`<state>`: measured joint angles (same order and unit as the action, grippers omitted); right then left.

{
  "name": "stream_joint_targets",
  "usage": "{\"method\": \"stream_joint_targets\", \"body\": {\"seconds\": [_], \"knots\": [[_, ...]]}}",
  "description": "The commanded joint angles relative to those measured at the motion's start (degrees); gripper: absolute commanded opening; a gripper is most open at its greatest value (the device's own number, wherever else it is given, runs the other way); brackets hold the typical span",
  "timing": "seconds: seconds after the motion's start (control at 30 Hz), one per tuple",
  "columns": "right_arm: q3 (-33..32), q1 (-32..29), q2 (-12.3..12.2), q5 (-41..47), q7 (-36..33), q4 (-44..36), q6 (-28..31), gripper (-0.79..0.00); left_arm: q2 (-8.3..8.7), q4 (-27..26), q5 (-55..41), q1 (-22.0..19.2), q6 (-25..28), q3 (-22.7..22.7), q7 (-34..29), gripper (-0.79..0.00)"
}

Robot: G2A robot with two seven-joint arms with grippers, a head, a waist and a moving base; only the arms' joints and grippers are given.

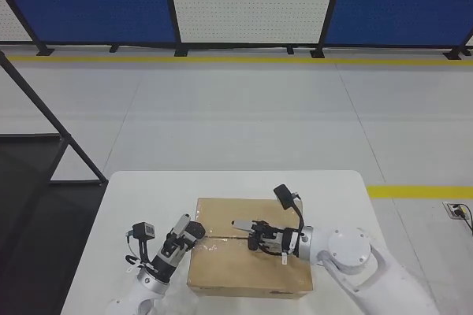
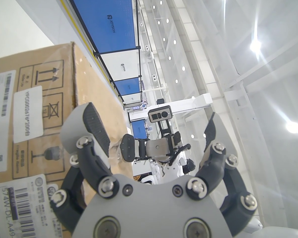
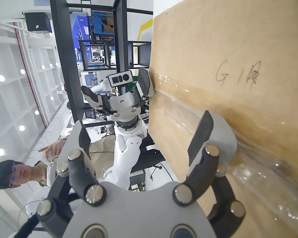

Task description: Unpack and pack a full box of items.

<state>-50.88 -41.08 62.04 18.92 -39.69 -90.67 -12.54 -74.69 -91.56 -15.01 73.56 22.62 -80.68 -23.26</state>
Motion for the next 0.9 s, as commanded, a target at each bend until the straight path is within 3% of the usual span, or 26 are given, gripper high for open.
{"method": "stream_joint_targets", "body": {"seconds": [0.0,0.33,0.87], "knots": [[-0.09,0.0,0.06,-0.3,-0.34,0.7,-0.14,0.0,0.02,0.06,-0.1,-0.05,-0.05,0.0,-0.06,0.0],[-5.63,-3.47,-0.96,-0.59,-1.5,0.21,0.93,0.0,0.11,0.36,-0.52,-0.12,0.12,-0.06,-0.07,0.0],[-20.78,-16.85,-4.03,1.19,-2.98,-4.93,4.72,0.0,0.17,0.43,-0.2,-0.45,-0.09,0.4,0.35,0.0]]}}
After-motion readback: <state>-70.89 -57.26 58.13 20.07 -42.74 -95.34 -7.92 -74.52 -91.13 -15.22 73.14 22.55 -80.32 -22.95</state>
